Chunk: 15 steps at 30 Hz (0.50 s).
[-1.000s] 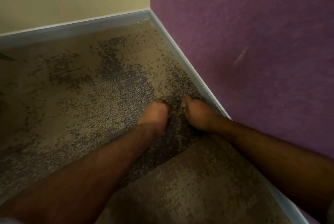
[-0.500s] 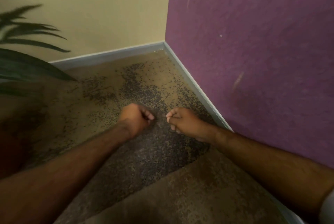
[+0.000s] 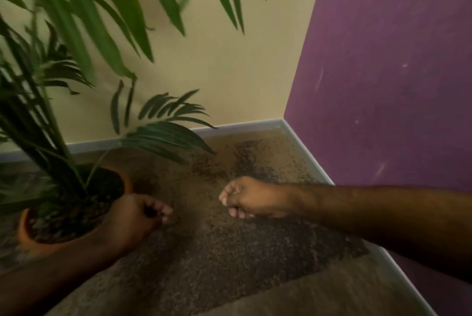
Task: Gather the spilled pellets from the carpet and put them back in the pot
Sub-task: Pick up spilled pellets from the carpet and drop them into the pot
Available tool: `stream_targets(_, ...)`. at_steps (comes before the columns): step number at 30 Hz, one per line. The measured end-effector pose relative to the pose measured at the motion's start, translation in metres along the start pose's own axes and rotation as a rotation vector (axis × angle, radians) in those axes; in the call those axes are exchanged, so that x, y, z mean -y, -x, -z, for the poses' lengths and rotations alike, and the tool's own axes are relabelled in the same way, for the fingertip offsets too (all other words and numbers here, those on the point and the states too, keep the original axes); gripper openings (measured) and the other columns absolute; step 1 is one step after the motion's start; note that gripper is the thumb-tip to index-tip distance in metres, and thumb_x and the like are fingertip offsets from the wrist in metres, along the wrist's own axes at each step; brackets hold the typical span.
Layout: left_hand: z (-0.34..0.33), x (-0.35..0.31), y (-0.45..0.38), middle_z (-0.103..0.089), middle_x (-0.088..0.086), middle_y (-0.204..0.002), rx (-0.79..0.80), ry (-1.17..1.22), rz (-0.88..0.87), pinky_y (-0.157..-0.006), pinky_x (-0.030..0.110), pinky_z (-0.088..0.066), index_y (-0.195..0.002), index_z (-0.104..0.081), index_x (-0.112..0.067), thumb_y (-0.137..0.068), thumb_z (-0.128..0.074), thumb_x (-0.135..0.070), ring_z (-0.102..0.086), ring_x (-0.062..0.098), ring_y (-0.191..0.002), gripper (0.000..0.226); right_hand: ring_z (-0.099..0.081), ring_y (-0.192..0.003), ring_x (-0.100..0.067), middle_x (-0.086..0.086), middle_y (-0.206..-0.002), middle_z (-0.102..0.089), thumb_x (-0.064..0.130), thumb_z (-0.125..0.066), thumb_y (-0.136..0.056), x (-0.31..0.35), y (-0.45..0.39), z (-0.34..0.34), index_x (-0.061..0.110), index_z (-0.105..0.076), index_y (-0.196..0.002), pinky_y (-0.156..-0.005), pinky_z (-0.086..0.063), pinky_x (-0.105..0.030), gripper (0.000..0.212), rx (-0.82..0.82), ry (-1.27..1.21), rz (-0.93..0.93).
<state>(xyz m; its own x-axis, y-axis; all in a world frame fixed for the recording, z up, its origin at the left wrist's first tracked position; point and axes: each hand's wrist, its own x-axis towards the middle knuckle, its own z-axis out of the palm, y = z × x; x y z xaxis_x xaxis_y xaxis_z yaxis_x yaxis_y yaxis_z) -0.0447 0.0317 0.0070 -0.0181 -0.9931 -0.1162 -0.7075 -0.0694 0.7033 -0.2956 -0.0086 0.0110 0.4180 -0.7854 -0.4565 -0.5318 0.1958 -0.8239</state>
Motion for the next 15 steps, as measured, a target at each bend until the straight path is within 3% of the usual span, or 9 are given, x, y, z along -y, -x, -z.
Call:
stream_targets(7, 0.055, 0.04, 0.013, -0.07, -0.011, -0.075, -0.182, 0.051, 0.139, -0.054, 0.017, -0.045, -0.07, -0.069, -0.033, -0.077, -0.076, -0.011, -0.063, 0.005, -0.069, 0.024, -0.039, -0.049, -0.01, -0.004, -0.066, -0.051, 0.009, -0.042, -0.098, 0.101, -0.043, -0.063, 0.015, -0.05, -0.082, -0.032, -0.029, -0.014, 0.019, 0.06, -0.08, -0.01)
stream_targets(10, 0.072, 0.057, 0.015, -0.072, 0.004, -0.077, -0.294, 0.216, 0.254, -0.067, 0.032, -0.057, -0.07, -0.071, -0.025, -0.075, -0.076, -0.003, -0.068, 0.023, -0.075, 0.023, -0.038, -0.052, -0.009, -0.003, -0.068, -0.049, 0.01, -0.04, -0.099, 0.125, -0.064, -0.098, 0.015, -0.051, -0.08, -0.034, -0.026, -0.014, 0.022, 0.094, -0.217, 0.025)
stream_targets(13, 0.087, 0.072, 0.021, -0.069, 0.017, -0.096, -0.318, 0.422, 0.312, -0.066, 0.025, -0.054, -0.08, -0.069, -0.009, -0.08, -0.067, 0.006, -0.062, 0.024, -0.076, 0.016, -0.041, -0.055, -0.011, -0.005, -0.069, -0.05, 0.009, -0.042, -0.098, 0.14, -0.083, -0.123, 0.013, -0.054, -0.086, -0.035, -0.028, -0.015, 0.018, 0.084, -0.323, 0.012)
stream_targets(15, 0.093, 0.084, 0.023, -0.066, 0.017, -0.1, -0.32, 0.477, 0.347, -0.074, 0.03, -0.051, -0.088, -0.068, -0.005, -0.084, -0.063, 0.005, -0.061, 0.026, -0.087, 0.013, -0.044, -0.056, -0.011, -0.006, -0.07, -0.052, 0.007, -0.044, -0.097, 0.146, -0.092, -0.129, 0.009, -0.056, -0.091, -0.037, -0.03, -0.016, 0.013, 0.062, -0.361, -0.01)
